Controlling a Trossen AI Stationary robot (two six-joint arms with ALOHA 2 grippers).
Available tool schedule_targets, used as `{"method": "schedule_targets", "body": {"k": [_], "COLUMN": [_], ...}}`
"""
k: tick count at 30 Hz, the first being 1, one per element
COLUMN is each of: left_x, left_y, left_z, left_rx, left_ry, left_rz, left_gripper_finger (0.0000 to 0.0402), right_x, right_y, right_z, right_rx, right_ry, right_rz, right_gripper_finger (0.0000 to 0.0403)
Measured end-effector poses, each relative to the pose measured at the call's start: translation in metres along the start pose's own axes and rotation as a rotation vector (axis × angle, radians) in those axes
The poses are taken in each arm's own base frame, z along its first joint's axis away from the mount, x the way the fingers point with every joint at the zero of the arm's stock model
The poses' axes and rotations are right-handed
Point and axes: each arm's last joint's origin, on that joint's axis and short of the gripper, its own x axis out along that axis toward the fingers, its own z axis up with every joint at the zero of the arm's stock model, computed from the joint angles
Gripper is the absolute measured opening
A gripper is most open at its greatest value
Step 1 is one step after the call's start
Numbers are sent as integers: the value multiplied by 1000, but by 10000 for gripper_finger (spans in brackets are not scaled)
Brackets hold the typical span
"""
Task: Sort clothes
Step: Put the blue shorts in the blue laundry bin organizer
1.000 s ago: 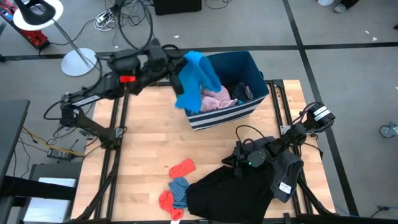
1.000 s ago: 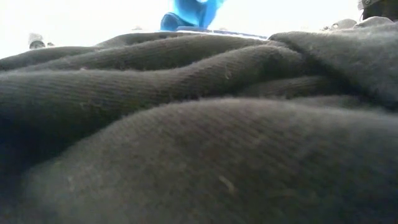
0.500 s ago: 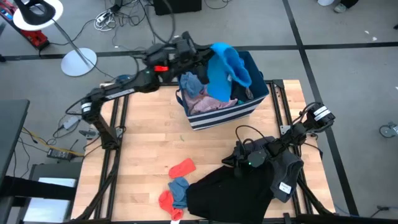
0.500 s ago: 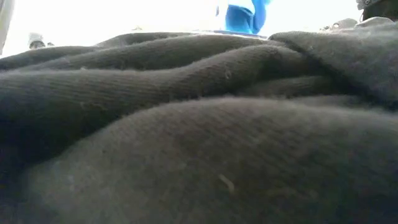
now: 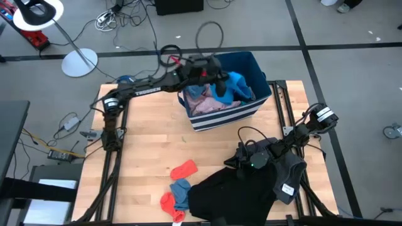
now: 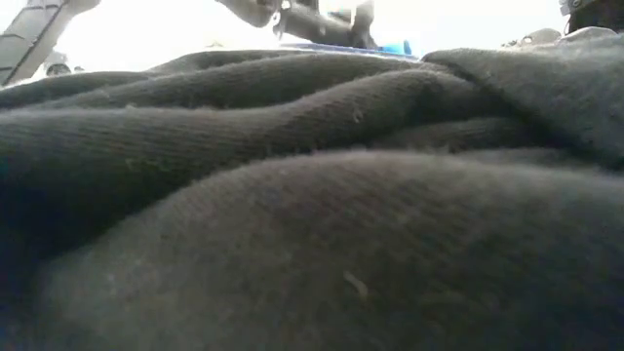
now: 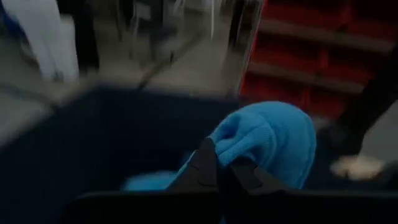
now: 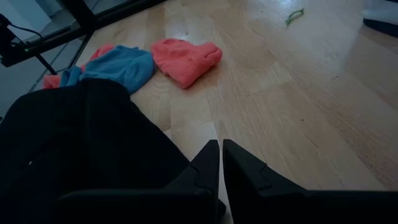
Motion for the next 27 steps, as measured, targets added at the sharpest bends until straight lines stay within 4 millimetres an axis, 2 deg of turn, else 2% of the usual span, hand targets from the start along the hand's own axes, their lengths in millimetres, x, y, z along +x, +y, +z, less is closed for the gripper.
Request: {"method": "schedule_targets", "body": {"k": [6, 13, 20, 27], "left_x": [22, 44, 49, 52], "left_y": [6, 7, 8, 8], "left_z": [-45, -83, -93, -85], "left_rx": [-30, -134, -160, -151], "left_ry": [229, 346, 371, 286], "left_rz": [-19, -67, -64, -73], "left_gripper_finger": [1, 2, 38, 122], "right_x": [0, 0, 0, 0], "right_y": [0, 0, 0, 0], "right_z": [0, -1, -1, -1], "right_rx": [-1, -4, -4, -4], "right_ry": [2, 6, 6, 6], "right_rz": [-1, -4, -4, -4], "right_gripper_finger": [24, 24, 24, 24]}}
